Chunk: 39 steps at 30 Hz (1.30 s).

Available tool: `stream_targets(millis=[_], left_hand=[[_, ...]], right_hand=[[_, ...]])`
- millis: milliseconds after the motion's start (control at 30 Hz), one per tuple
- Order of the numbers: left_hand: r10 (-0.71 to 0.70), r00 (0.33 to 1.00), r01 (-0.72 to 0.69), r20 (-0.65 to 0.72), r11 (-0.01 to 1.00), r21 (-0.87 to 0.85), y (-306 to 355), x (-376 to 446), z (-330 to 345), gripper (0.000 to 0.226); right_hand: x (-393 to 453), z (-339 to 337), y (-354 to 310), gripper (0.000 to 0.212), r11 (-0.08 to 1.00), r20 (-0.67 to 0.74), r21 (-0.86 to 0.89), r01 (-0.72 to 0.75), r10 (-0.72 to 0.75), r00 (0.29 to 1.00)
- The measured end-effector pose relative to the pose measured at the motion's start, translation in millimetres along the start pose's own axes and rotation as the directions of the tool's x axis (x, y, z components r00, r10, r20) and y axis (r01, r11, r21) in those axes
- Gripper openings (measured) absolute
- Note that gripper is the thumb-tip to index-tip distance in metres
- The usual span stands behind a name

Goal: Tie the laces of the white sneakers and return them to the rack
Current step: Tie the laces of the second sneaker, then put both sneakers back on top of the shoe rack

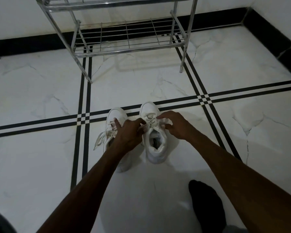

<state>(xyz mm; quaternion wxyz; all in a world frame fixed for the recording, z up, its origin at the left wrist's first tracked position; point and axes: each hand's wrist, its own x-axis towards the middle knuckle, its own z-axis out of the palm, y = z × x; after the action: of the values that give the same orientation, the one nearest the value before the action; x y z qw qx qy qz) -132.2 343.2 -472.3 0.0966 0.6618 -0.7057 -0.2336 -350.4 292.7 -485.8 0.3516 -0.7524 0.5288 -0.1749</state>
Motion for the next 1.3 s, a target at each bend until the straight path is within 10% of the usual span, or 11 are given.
stream_targets(millis=[333, 767, 1000, 1133, 1300], left_hand=[[-0.038, 0.988, 0.05, -0.147, 0.995, 0.08, -3.5, -2.4, 11.3, 0.019], [0.018, 0.982, 0.002, -0.19, 0.994, 0.107, -7.6, -10.3, 5.7, 0.019], [-0.253, 0.909, 0.239, -0.332, 0.967, -0.085, -51.9, -42.5, -35.4, 0.063], [-0.327, 0.941, 0.274, -0.083, 0.885, -0.376, -75.6, -70.5, -36.3, 0.068], [-0.217, 0.97, 0.146, -0.112, 0.882, -0.449, -79.6, -83.6, -22.1, 0.037]], right_hand=[[-8.6, 14.9, -9.1, 0.017, 0.936, -0.055, -0.343, 0.073, -0.097, 0.994], [-11.9, 29.4, 0.5, 0.004, 0.996, -0.127, -0.043, -0.073, 0.067, 0.99], [-20.5, 10.8, -8.7, 0.108, 0.87, 0.32, 0.269, -0.412, 0.323, 0.891], [-23.9, 23.7, -16.7, 0.082, 0.955, 0.211, 0.128, -0.267, 0.237, 0.948], [-22.3, 39.6, -24.1, 0.065, 0.964, 0.049, 0.107, -0.245, 0.241, 0.969]])
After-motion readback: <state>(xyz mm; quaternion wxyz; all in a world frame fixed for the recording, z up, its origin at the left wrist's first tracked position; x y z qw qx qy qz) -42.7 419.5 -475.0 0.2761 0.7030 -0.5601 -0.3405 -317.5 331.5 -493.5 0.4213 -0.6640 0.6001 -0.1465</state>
